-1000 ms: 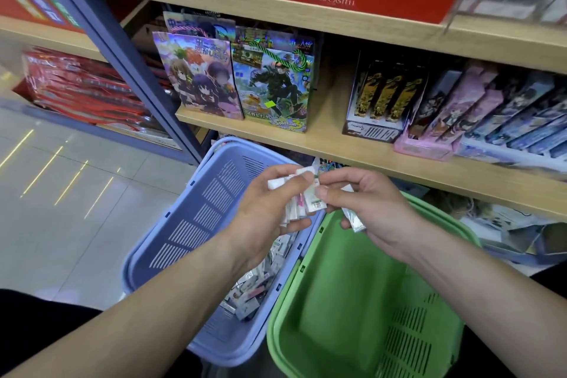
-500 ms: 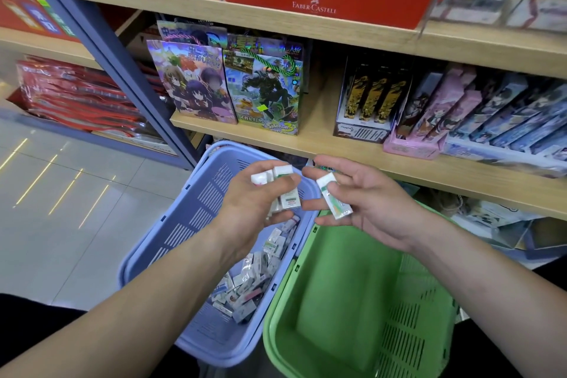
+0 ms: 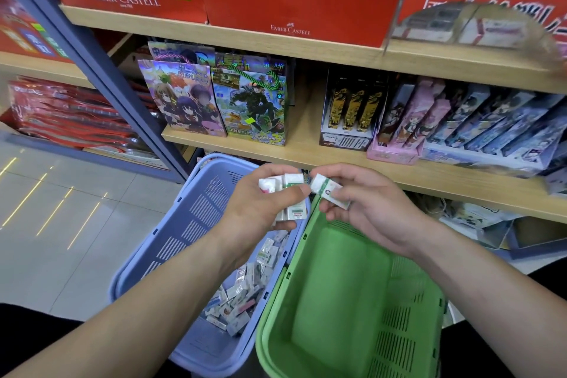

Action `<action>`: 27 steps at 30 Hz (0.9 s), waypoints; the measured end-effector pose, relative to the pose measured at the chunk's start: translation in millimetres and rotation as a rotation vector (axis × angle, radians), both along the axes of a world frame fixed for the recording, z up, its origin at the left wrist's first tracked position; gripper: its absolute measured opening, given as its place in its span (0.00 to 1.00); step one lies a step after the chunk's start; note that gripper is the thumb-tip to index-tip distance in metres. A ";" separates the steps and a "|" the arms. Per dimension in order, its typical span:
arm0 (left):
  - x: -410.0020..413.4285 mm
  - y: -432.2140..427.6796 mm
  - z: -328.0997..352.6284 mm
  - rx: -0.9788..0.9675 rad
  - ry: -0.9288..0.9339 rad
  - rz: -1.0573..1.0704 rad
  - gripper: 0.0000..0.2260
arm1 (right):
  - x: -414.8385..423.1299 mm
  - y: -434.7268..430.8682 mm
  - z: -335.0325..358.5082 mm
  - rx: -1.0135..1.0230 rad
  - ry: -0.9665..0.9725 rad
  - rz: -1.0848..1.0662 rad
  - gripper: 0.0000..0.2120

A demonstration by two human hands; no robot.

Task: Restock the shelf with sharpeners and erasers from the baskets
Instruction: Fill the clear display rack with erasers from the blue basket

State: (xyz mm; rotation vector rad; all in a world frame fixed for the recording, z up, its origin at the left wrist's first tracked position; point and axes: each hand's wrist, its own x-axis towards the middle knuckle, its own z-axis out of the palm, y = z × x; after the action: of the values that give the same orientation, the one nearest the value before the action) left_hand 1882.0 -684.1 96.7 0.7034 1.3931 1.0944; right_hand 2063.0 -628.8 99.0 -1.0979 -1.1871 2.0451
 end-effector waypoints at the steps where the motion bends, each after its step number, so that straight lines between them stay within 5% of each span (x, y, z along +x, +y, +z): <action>1: 1.1 1.8 2.7 0.007 0.000 0.008 0.10 | 1.4 -0.9 1.9 0.035 -0.013 -0.019 0.14; 12: 28.1 24.2 68.4 0.229 0.079 0.062 0.08 | 19.9 0.5 55.0 0.315 0.015 -0.363 0.12; 19: 26.4 39.2 139.6 0.462 0.148 0.092 0.08 | 44.8 8.3 129.2 0.708 -0.114 -0.501 0.09; 27: 31.6 75.1 184.8 0.508 0.214 0.006 0.11 | 87.1 79.7 182.6 0.999 -0.331 -0.648 0.10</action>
State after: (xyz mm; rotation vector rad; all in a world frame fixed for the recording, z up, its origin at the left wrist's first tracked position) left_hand 1913.6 -609.0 281.5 1.2106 1.2993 1.4299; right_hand 2150.1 -549.1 281.6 -1.0768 -1.4802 0.6299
